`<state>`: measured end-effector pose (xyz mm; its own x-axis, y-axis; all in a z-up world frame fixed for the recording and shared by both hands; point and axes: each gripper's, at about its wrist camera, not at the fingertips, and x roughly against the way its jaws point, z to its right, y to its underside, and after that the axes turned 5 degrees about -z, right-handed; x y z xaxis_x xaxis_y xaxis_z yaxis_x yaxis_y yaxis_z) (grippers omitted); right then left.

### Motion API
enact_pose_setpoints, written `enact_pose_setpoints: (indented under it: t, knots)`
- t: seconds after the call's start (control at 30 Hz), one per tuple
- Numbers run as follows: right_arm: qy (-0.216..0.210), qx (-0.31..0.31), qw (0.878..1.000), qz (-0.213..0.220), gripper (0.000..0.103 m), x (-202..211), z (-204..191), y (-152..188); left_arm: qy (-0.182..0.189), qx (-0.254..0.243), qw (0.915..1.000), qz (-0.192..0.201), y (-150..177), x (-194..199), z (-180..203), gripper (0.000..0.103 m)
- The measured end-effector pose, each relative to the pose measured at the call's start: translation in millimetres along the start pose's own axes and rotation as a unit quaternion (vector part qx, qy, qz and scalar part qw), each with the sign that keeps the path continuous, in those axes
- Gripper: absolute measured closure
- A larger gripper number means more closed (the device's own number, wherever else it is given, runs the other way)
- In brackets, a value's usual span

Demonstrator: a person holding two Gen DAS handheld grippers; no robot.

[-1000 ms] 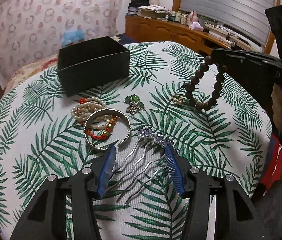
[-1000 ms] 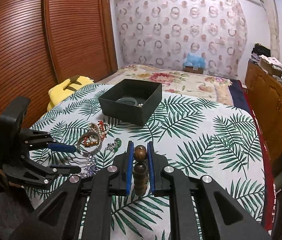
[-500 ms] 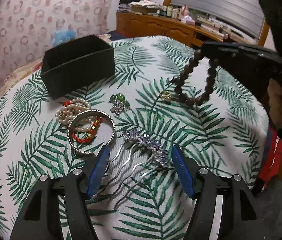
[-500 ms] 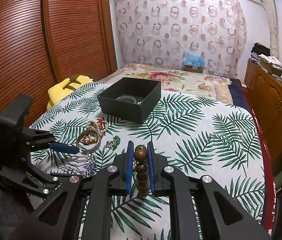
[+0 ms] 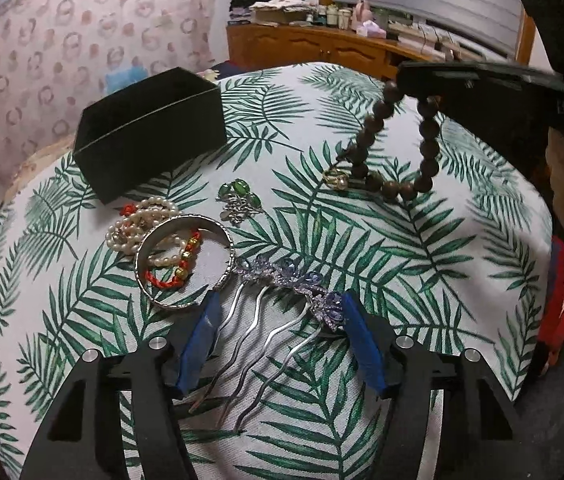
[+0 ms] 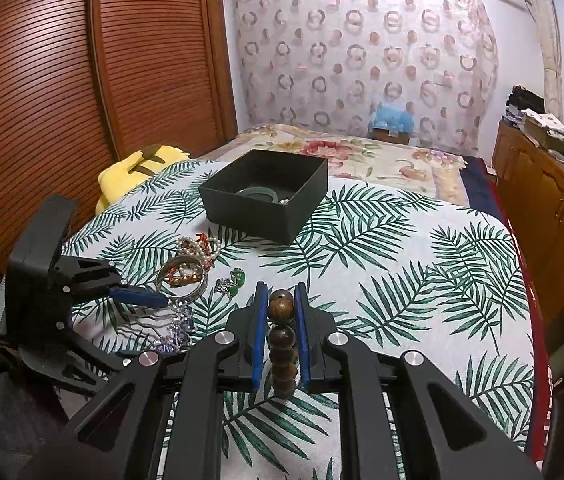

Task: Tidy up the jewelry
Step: 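Grasp the silver hair comb with purple flowers using the left tool while the right holds the beads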

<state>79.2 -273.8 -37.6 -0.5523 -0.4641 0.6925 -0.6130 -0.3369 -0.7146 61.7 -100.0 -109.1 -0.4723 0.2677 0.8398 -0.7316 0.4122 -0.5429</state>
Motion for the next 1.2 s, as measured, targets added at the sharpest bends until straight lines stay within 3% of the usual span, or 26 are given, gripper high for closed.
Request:
enact_pose_setpoints:
  t: [0.07, 0.27, 0.3, 0.33, 0.37, 0.47, 0.7, 0.87, 0.97, 1.2]
  knots:
    - [0.001, 0.000, 1.000, -0.001, 0.088, -1, 0, 0, 0.007, 0.011, 0.9999, 0.008, 1, 3, -4, 0.050]
    - [0.001, 0.004, 1.000, 0.002, 0.088, -1, -1, -1, 0.015, 0.025, 0.9993, 0.024, -3, 10, -10, 0.050]
    - [0.000, 0.004, 1.000, 0.003, 0.088, -1, -2, -1, 0.023, 0.026, 0.9989, 0.031, -3, 13, -11, 0.061]
    - [0.000, 0.005, 1.000, 0.003, 0.088, -1, -2, -2, 0.032, 0.028, 0.9985, 0.033, -3, 15, -10, 0.078]
    - [0.000, 0.006, 1.000, 0.003, 0.088, -1, -2, -2, 0.042, 0.033, 0.9980, 0.035, -4, 16, -12, 0.081]
    - [0.000, 0.007, 1.000, 0.003, 0.088, -1, -4, -3, 0.019, 0.039, 0.9985, 0.033, -6, 17, -17, 0.081]
    - [-0.001, 0.007, 1.000, 0.002, 0.088, -2, -5, -3, 0.006, 0.045, 0.9986, 0.026, -3, 21, -21, 0.081]
    - [-0.002, 0.008, 1.000, 0.003, 0.088, -2, -6, -3, 0.010, 0.021, 0.9995, 0.021, 4, 22, -9, 0.081]
    - [-0.001, 0.008, 1.000, 0.003, 0.088, -2, -6, -3, 0.007, 0.010, 0.9998, 0.014, 4, 17, -6, 0.069]
    - [-0.001, 0.008, 1.000, 0.002, 0.088, -2, -7, -4, -0.003, -0.016, 0.9999, 0.004, -7, 11, -1, 0.062]
